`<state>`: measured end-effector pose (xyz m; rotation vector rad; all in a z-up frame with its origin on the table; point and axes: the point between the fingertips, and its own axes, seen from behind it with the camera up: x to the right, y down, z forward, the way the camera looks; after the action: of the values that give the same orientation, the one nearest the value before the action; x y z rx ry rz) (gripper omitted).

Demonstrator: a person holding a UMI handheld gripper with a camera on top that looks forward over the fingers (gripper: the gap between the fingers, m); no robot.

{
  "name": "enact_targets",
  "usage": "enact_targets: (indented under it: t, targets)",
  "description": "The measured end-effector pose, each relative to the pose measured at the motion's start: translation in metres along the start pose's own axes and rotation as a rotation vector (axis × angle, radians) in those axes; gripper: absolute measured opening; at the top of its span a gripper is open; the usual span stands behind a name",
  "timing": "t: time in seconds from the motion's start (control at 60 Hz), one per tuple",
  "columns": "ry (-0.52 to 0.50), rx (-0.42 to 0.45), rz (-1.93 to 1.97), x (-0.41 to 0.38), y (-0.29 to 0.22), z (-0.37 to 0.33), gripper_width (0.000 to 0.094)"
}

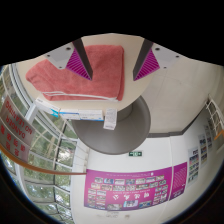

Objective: Fold towel

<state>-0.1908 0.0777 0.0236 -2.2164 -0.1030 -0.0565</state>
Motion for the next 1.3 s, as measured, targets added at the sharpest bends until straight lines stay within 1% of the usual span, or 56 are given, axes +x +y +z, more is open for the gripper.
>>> enact_targets:
  t: [0.05,0.083,0.133,0.167,0.3,0.317,0.383,0.433,0.5,0.583,0.667,0.717,0.8,0.867,0.917,0.967,1.083,1.117,1.133,1.167,1.267,1.3]
  targets:
    - [0.009,-0.022,-0.014,0.0,0.002,0.02,0.0811]
    - [0.005,-0.033,-0.02,-0.003,0.005,0.032,0.077]
    - [0.007,-0.05,-0.033,-0.003,0.008,0.043,0.0579]
    - [0.028,-0.054,-0.047,0.002,0.009,0.046,0.0451]
    - [0.044,-0.015,-0.136,0.003,0.006,0.047,0.0105]
    - [0.056,-0.014,-0.151,0.006,0.007,0.049,0.0081]
    - [0.057,-0.007,-0.188,0.008,0.007,0.05,0.0052]
    - [0.05,-0.017,-0.191,0.006,0.008,0.048,0.0042]
    - [-0.004,-0.039,-0.13,0.001,0.008,0.046,0.0039]
    - [-0.12,-0.054,-0.037,-0.03,0.001,0.022,0.0038]
    - [-0.279,-0.038,0.045,-0.061,-0.021,-0.02,0.0038]
    - [-0.367,-0.012,0.093,-0.08,-0.042,-0.045,0.0038]
    - [-0.44,0.051,0.119,-0.074,-0.077,-0.078,0.0039]
    - [-0.441,0.075,0.133,-0.053,-0.089,-0.079,0.0039]
    - [-0.427,0.085,0.139,-0.022,-0.091,-0.071,0.004]
    - [-0.371,0.076,0.125,0.003,-0.092,-0.056,0.0041]
    - [-0.259,0.038,0.109,0.084,-0.071,-0.013,0.0055]
    - [-0.224,0.016,0.094,0.104,-0.063,-0.002,0.0084]
    - [-0.212,0.009,0.085,0.118,-0.053,0.012,0.0117]
    - [-0.181,-0.008,0.073,0.133,-0.05,0.012,0.0228]
    - [-0.093,-0.003,0.024,0.182,-0.045,0.019,0.0721]
    - [-0.076,0.008,0.013,0.191,-0.048,0.013,0.0864]
